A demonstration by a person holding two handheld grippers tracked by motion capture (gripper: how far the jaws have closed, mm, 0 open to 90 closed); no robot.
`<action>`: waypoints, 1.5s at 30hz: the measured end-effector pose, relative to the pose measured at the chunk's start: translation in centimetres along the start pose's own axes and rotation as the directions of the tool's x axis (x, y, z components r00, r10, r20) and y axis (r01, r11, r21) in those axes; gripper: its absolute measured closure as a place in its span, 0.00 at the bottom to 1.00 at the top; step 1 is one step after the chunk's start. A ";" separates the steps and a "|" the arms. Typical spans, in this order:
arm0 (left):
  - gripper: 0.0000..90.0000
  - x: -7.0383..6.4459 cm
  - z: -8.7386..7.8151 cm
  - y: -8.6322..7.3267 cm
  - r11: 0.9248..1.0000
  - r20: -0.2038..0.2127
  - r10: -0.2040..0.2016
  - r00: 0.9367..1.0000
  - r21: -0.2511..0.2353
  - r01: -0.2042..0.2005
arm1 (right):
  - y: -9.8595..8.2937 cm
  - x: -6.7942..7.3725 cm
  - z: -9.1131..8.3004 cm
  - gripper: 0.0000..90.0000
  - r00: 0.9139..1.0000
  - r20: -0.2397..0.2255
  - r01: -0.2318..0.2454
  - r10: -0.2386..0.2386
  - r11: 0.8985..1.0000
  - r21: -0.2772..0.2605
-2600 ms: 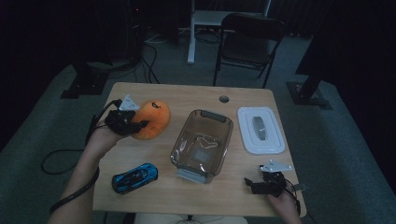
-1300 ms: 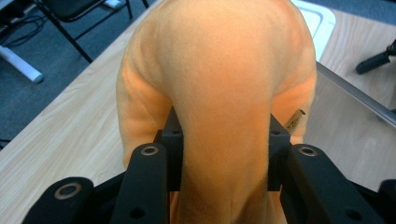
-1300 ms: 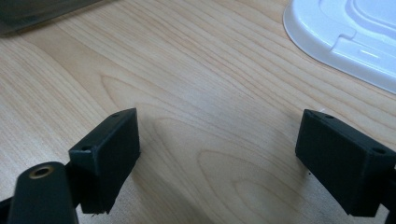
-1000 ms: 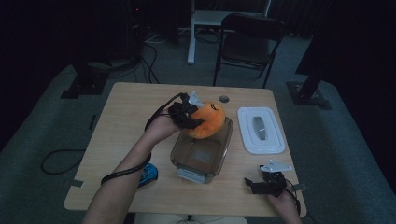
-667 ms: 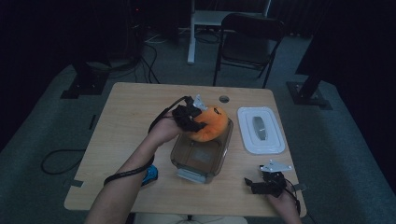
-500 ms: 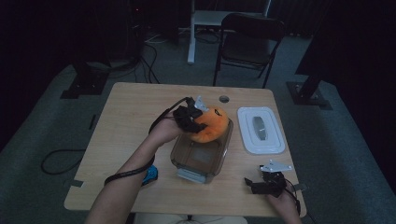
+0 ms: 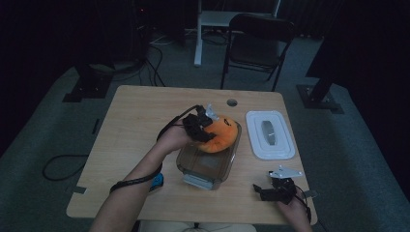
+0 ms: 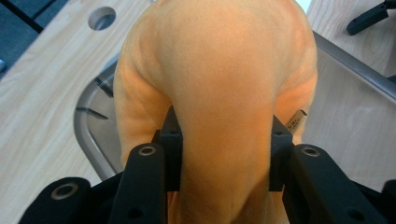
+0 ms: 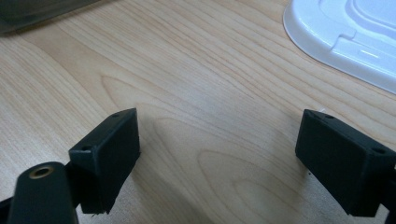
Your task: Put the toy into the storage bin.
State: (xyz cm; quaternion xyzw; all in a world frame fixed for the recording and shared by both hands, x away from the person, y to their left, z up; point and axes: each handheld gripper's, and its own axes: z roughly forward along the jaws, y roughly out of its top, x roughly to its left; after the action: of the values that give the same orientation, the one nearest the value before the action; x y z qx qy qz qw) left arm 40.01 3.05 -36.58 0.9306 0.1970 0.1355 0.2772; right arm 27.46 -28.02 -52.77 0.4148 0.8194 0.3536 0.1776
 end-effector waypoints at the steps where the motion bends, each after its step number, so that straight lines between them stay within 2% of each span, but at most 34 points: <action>1: 0.71 0.0 0.1 0.0 1.000 -0.001 0.002 1.000 0.004 -0.002 | 0.0 0.0 0.0 0.15 1.000 -0.001 -0.002 0.002 1.000 0.001; 7: 0.67 0.1 1.0 -0.1 0.999 -0.008 -0.009 1.000 0.038 0.009 | 0.0 0.0 0.0 0.15 1.000 0.001 -0.001 0.001 1.000 0.001; 9: 0.65 0.2 1.3 0.0 0.999 -0.005 -0.026 1.000 0.042 0.026 | 0.0 0.0 0.0 0.15 1.000 0.003 -0.005 0.005 1.000 0.001; 19: 0.57 0.3 2.9 -0.1 0.991 0.042 -0.007 0.999 0.137 0.001 | 0.0 0.0 0.0 0.15 1.000 0.002 -0.006 0.006 1.000 0.002; 24: 0.57 0.5 3.4 -0.1 0.987 0.060 -0.018 0.998 0.160 0.008 | 0.0 0.0 0.0 0.15 1.000 0.006 -0.008 0.008 1.000 0.002; 28: 0.54 0.4 3.7 0.0 0.983 0.067 -0.013 0.998 0.185 0.000 | 0.0 0.0 0.0 0.15 1.000 0.008 -0.009 0.009 1.000 0.002; 31: 0.51 0.4 4.3 -0.1 0.974 0.093 -0.008 0.996 0.227 -0.013 | 0.0 0.0 0.0 0.15 1.000 0.008 -0.009 0.009 1.000 0.003; 36: 0.45 -0.4 4.9 0.0 0.955 0.101 0.044 0.994 0.289 -0.072 | 0.0 0.0 0.0 0.15 1.000 0.008 -0.010 0.010 1.000 0.003; 38: 0.39 -0.7 5.1 0.1 0.947 0.104 0.060 0.993 0.308 -0.089 | 0.0 0.0 0.0 0.15 1.000 0.008 -0.010 0.010 1.000 0.003; 39: 0.33 -0.9 5.2 0.1 0.944 0.106 0.069 0.992 0.316 -0.100 | 0.0 0.0 0.0 0.15 1.000 0.008 -0.009 0.009 1.000 0.003; 40: 0.32 -1.1 5.3 0.2 0.939 0.099 0.078 0.992 0.327 -0.107 | 0.0 0.0 0.0 0.15 1.000 0.008 -0.010 0.010 1.000 0.003; 42: 0.27 -1.3 5.3 0.2 0.938 0.092 0.071 0.993 0.332 -0.098 | 0.0 0.0 0.0 0.15 1.000 0.008 -0.010 0.010 1.000 0.002; 45: 0.22 -1.1 5.1 0.2 0.947 0.086 0.043 0.995 0.313 -0.068 | 0.0 0.0 0.0 0.15 1.000 0.008 -0.010 0.010 1.000 0.002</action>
State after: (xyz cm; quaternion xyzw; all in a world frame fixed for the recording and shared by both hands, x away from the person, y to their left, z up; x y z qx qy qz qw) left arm 40.97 0.07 -40.70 0.9728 0.1787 0.0735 0.1282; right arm 27.47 -28.06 -52.76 0.4203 0.8171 0.3517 0.1787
